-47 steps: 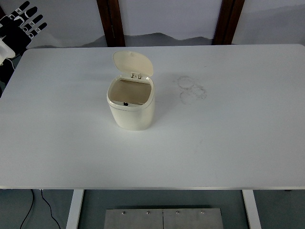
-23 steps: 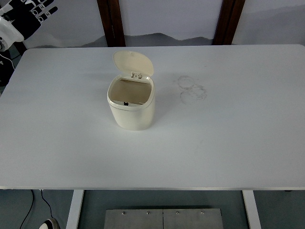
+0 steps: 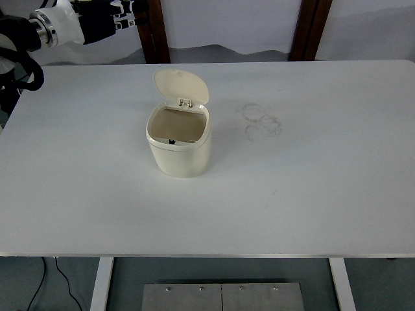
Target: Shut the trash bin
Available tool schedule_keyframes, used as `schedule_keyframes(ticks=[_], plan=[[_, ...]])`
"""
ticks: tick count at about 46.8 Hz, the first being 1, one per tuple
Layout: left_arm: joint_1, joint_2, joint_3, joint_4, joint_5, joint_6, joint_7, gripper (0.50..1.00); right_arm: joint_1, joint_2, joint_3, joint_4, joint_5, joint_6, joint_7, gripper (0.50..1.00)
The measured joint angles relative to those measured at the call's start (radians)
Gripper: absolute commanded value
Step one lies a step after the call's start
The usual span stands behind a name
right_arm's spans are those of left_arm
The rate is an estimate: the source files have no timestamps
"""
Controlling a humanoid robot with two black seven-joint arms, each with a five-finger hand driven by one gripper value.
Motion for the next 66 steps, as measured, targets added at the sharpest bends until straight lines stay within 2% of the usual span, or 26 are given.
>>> schedule_keyframes(ticks=[9,17,35,44,53,66], plan=[[-0.099,-0.007,0.145,-0.001,-0.001,0.000,0.004,1.000,0.000,0.000,0.000,0.000,0.000,0.000,0.000,0.995],[-0.152,-0.018,0.236,-0.006,-0.001,0.000,0.069,1.000,0.001,0.000,0.000,0.000,0.000,0.000,0.000,0.995],[-0.262,-0.038,0.393,-0.060,-0.001,-0.007,0.102,1.000,0.002,0.000,0.000,-0.001,0.000,0.000,0.000,0.995],[-0.299,-0.044,0.433,-0.113,-0.001,-0.004,0.140,1.000,0.001,0.000,0.000,-0.001,0.000,0.000,0.000,0.995],[-0.339,-0.043,0.461,-0.150,-0.003,-0.002,0.217,1.000,0.001,0.000,0.000,0.000,0.000,0.000,0.000,0.995],[-0.355,-0.042,0.464,-0.175,-0.004,-0.001,0.259,1.000,0.001,0.000,0.000,0.000,0.000,0.000,0.000,0.995]])
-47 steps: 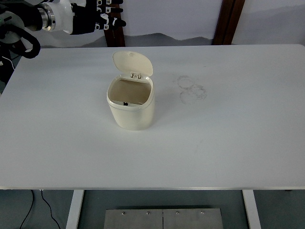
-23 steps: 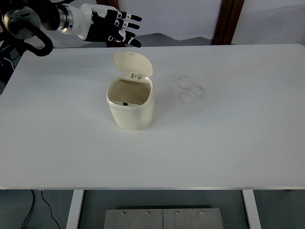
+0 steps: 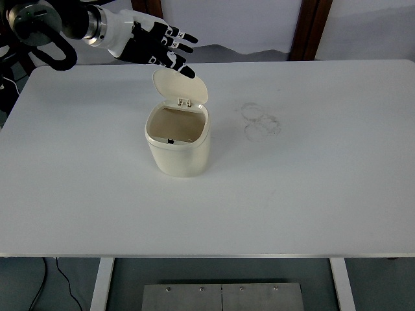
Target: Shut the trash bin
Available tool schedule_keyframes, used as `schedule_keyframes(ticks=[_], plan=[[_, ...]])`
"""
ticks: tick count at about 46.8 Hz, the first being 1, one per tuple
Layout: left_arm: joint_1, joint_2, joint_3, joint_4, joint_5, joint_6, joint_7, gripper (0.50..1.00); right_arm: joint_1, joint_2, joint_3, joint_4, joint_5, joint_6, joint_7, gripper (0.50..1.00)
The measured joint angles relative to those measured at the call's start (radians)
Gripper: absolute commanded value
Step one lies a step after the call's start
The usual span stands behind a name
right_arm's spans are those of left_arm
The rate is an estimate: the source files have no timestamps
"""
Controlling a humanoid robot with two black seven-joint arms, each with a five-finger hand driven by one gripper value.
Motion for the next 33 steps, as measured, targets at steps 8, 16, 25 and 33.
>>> schedule_keyframes(ticks=[8,16,25,33], plan=[[-0.017,0.003,0.032,-0.059,-0.011,0.005,0.021,1.000,0.000,0.000,0.000,0.000,0.000,0.000,0.000,0.995],[-0.046,0.007,0.081,-0.100,-0.013,0.010,0.027,1.000,0.000,0.000,0.000,0.000,0.000,0.000,0.000,0.995],[-0.077,0.011,0.127,-0.142,-0.017,0.010,0.039,1.000,0.000,0.000,0.000,0.000,0.000,0.000,0.000,0.995],[-0.096,0.017,0.175,-0.178,-0.060,0.010,0.049,1.000,0.001,0.000,0.000,0.000,0.000,0.000,0.000,0.995]])
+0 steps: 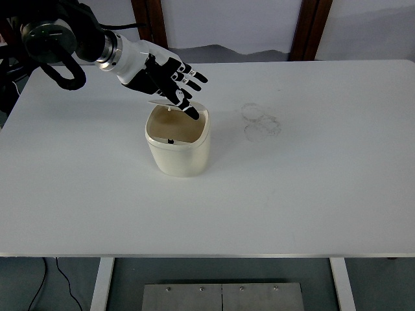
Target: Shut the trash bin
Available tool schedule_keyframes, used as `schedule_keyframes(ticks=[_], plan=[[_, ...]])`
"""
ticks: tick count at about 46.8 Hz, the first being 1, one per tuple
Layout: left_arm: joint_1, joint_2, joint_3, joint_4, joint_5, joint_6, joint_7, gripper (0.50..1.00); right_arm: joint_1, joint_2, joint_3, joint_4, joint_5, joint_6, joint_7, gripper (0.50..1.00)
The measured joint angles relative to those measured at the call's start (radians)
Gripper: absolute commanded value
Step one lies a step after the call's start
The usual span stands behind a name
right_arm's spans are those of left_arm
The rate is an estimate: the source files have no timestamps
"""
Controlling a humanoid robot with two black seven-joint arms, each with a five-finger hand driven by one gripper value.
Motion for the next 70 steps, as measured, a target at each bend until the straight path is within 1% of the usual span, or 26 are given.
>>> schedule_keyframes(ticks=[9,24,45,53,59,70], plan=[[-0.030,0.000,0.068,-0.017,-0.027,0.000,0.001,1.000,0.001,0.000,0.000,0.000,0.000,0.000,0.000,0.995],[-0.035,0.002,0.078,-0.020,-0.032,0.000,0.001,1.000,0.001,0.000,0.000,0.000,0.000,0.000,0.000,0.995],[-0.021,-0.003,0.095,-0.020,-0.031,0.000,0.001,1.000,0.001,0.000,0.000,0.000,0.000,0.001,0.000,0.995],[0.001,-0.003,0.106,-0.020,-0.031,0.001,0.001,1.000,0.001,0.000,0.000,0.000,0.000,0.001,0.000,0.995],[0.021,0.000,0.108,-0.020,-0.031,0.008,0.000,1.000,0.001,0.000,0.000,0.000,0.000,0.001,0.000,0.995],[0.023,0.001,0.109,-0.019,-0.030,0.015,0.000,1.000,0.001,0.000,0.000,0.000,0.000,0.000,0.000,0.995]])
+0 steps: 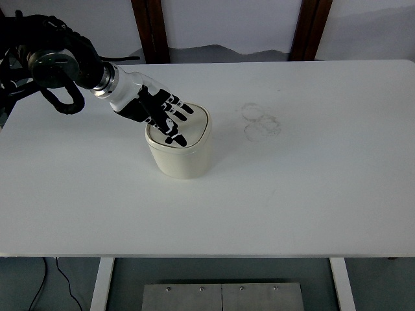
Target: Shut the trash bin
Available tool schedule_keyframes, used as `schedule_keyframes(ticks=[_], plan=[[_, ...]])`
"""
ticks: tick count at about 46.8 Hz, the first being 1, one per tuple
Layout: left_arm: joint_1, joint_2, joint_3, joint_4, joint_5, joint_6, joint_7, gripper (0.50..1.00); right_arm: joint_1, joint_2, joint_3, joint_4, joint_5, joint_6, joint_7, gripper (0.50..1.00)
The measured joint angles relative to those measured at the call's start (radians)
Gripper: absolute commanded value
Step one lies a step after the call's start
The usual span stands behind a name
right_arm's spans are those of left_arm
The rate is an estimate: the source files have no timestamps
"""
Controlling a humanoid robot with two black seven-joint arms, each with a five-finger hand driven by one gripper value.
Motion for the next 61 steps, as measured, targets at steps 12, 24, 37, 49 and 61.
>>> schedule_keyframes(ticks=[12,24,37,49,61], plan=[[-0.004,0.003,-0.002,0.000,-0.001,0.000,0.000,1.000,0.000,0.000,0.000,0.000,0.000,0.000,0.000,0.995],[-0.020,0.018,-0.011,0.001,-0.001,0.000,-0.005,1.000,0.000,0.000,0.000,0.000,0.000,0.000,0.000,0.995],[-0.064,0.034,-0.046,0.015,-0.001,0.000,-0.013,1.000,0.000,0.000,0.000,0.000,0.000,0.000,0.000,0.995],[-0.057,0.041,-0.218,0.095,0.000,0.000,-0.036,1.000,-0.001,0.000,0.000,0.000,0.000,0.000,0.000,0.995],[-0.046,0.046,-0.328,0.201,0.002,0.000,-0.132,1.000,-0.002,0.000,0.001,0.001,0.000,0.000,0.000,0.995]])
